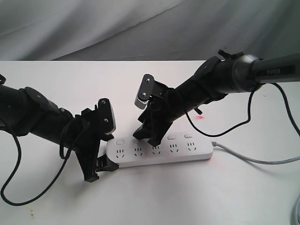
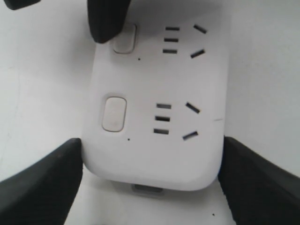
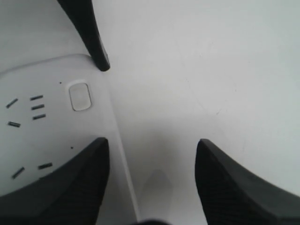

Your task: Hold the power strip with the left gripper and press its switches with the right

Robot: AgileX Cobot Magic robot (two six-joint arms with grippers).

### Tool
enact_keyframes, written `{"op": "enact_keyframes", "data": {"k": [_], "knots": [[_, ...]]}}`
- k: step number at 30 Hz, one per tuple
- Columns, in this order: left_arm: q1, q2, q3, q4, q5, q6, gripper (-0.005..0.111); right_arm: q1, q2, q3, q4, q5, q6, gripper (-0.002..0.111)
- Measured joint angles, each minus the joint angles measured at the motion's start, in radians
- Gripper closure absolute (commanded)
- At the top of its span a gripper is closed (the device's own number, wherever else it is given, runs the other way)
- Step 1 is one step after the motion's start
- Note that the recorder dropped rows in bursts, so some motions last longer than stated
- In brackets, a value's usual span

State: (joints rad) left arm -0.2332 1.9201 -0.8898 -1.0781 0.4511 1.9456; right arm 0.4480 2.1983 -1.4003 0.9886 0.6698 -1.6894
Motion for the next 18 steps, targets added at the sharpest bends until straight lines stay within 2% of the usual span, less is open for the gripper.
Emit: {"op": "enact_keyframes", "data": {"k": [18], "knots": [[0.0,0.0,0.0,0.0,0.0,0.0,0.051,0.0,0.008,-0.004,0.009,0.011,0.007,0.057]]}}
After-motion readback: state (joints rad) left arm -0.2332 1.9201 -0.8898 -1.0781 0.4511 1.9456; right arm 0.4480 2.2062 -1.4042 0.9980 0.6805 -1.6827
